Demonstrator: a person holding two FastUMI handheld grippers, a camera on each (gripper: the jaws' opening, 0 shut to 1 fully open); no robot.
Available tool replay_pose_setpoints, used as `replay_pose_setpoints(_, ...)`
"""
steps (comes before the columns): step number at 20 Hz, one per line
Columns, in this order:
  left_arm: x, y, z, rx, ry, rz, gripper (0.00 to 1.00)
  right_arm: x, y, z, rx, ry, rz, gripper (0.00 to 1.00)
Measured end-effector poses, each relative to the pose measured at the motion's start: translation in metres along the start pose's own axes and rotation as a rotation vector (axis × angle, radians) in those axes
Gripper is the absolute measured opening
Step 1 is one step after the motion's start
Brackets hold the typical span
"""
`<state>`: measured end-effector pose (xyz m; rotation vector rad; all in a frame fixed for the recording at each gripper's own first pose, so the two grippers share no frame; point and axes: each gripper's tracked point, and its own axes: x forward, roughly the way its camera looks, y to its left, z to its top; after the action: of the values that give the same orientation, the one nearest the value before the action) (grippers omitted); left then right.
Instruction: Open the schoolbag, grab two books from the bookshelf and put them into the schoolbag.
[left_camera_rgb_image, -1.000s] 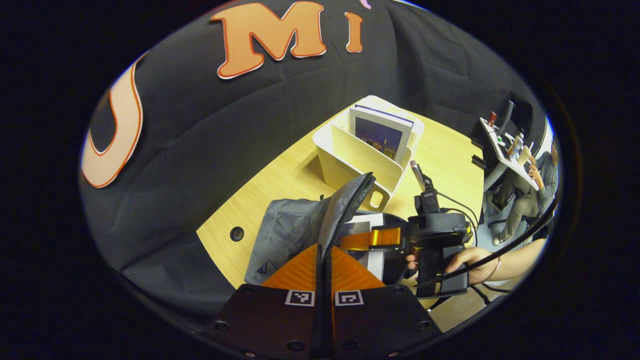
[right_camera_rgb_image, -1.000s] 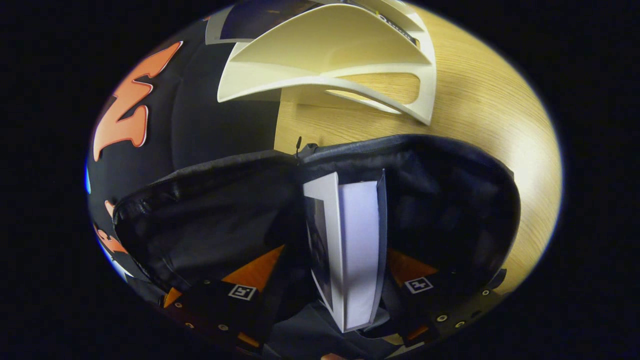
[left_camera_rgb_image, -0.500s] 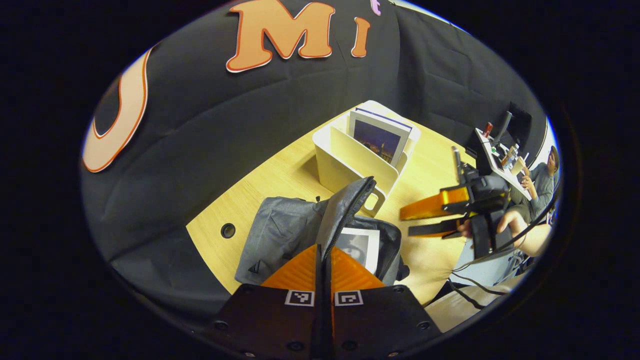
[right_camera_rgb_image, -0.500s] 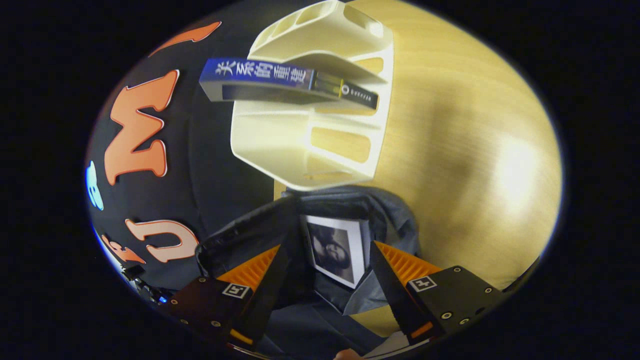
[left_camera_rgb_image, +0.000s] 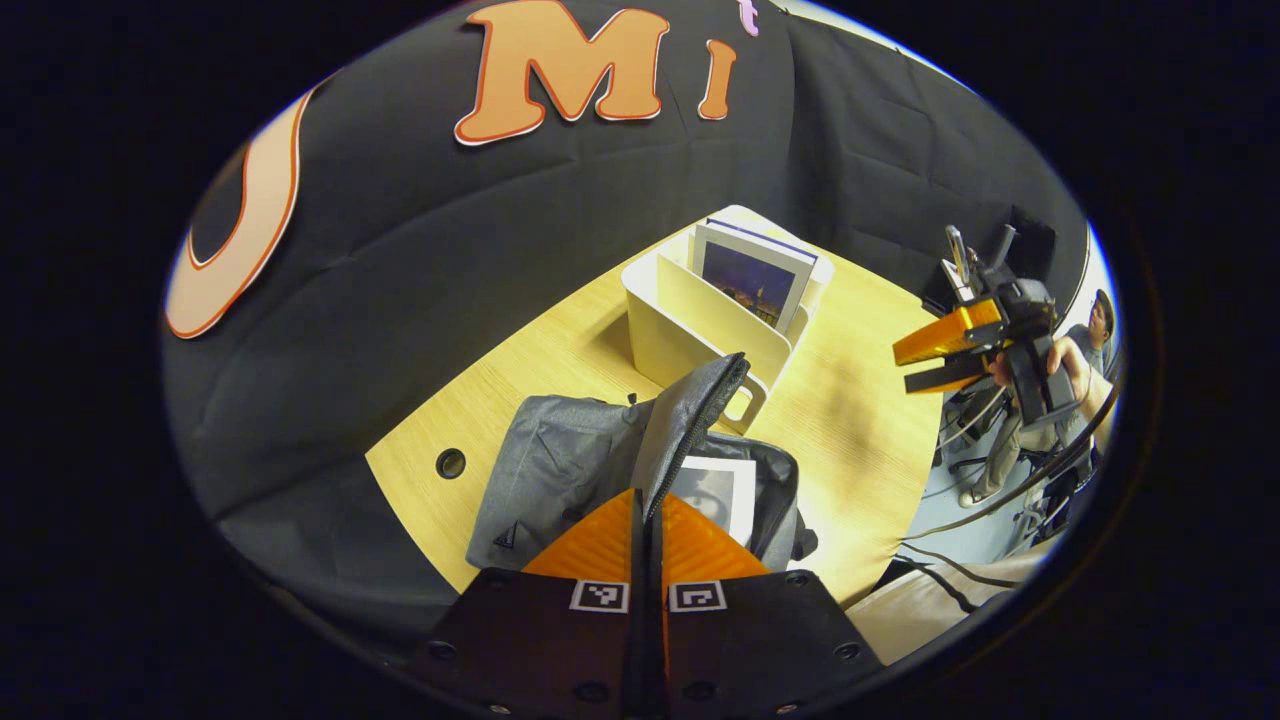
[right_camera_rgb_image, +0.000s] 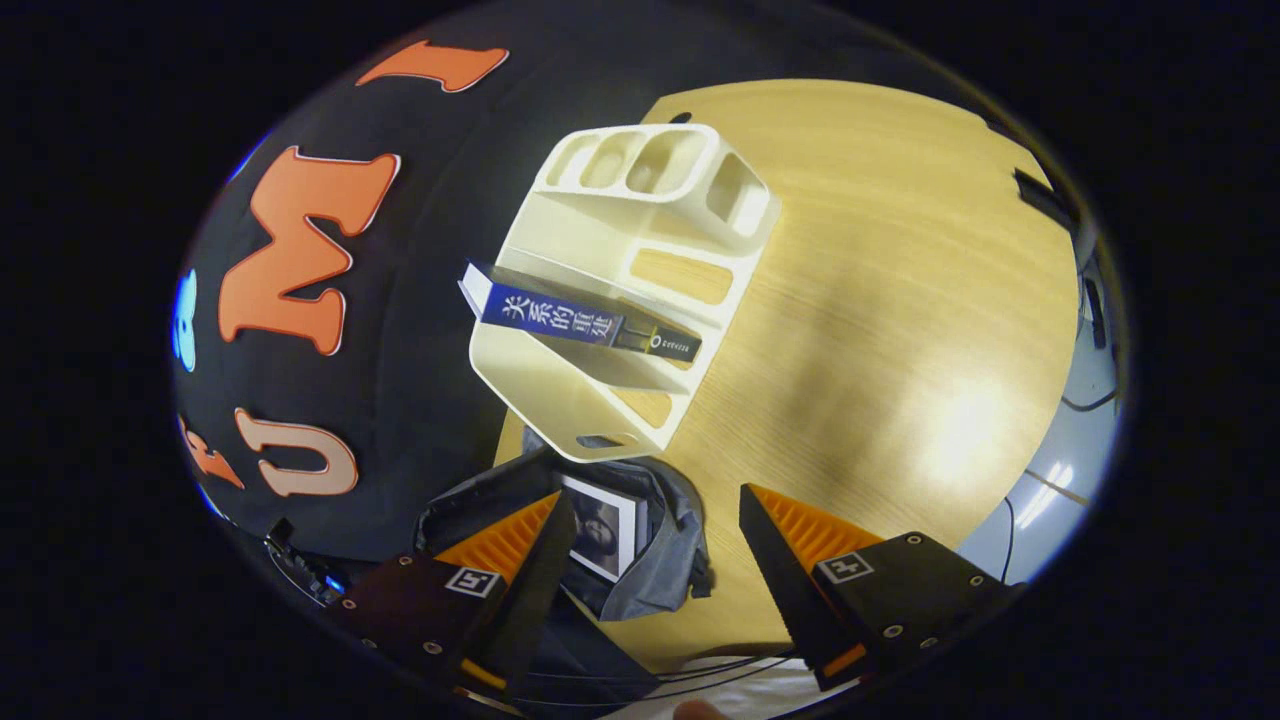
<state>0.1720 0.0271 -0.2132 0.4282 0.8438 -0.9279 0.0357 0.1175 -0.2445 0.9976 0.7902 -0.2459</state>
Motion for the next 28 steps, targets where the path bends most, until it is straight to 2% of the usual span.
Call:
replay_pose_setpoints(5,0.003,0.003,-0.002,-0.011,-0.011,0.013,0.01,-0.038,0.035,0.046,-0.162,-0.013,-0.049,0.98)
replay_pose_setpoints(10,0.007,0.0,-0.001,-0.044,-0.016,0.02,0.01,-0.037,0.075,0.097,-0.413,0.004,-0.157,0.98)
replay_pose_setpoints(15,0.014,0.004,0.003,-0.088,-0.001,0.048,0.01,0.015,0.127,0.127,-0.565,0.098,-0.184,0.98)
replay_pose_setpoints(18,0.016,0.007,0.0,-0.104,0.014,0.074,0.01,0.052,0.141,0.137,-0.649,0.154,-0.219,0.98)
replay_pose_setpoints(23,0.022,0.005,0.001,-0.115,0.043,0.096,0.01,0.117,0.137,0.153,-0.754,0.226,-0.294,0.98)
replay_pose_setpoints(26,0.023,0.002,0.001,-0.114,0.052,0.103,0.01,0.14,0.118,0.154,-0.809,0.276,-0.36,0.98)
replay_pose_setpoints(28,0.025,0.002,0.002,-0.125,0.057,0.107,0.01,0.147,0.108,0.155,-0.834,0.311,-0.386,0.95)
